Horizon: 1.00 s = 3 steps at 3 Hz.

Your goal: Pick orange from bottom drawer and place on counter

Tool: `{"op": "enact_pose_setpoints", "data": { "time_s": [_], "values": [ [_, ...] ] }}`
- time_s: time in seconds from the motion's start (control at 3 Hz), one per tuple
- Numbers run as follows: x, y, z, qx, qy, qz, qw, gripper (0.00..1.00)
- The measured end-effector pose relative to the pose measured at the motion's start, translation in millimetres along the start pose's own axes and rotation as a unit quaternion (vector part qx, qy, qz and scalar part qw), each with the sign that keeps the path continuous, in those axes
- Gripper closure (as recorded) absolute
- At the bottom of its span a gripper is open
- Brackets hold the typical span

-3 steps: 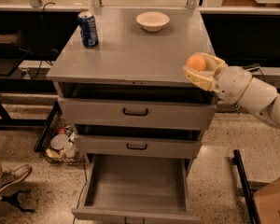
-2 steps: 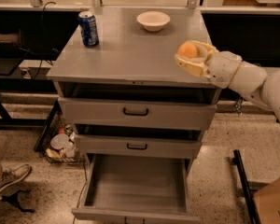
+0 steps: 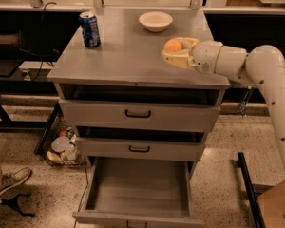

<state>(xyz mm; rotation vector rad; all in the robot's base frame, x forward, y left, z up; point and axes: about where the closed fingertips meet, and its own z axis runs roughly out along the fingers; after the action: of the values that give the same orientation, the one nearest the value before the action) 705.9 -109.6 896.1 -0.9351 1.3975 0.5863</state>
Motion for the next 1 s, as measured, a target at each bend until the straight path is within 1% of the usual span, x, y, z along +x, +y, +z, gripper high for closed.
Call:
{"op": "enact_pose_setpoints", "data": {
  "time_s": [0.33, 0.67, 1.0],
  "values": [
    [17, 1, 24, -0.018, 0.051, 0.000, 0.9985, 1.00],
    [29, 4, 41, -0.034, 0.087, -0.002, 0.9956, 1.00],
    [40, 8, 55, -0.047, 0.119, -0.002, 0.9918, 0.76]
  ]
}}
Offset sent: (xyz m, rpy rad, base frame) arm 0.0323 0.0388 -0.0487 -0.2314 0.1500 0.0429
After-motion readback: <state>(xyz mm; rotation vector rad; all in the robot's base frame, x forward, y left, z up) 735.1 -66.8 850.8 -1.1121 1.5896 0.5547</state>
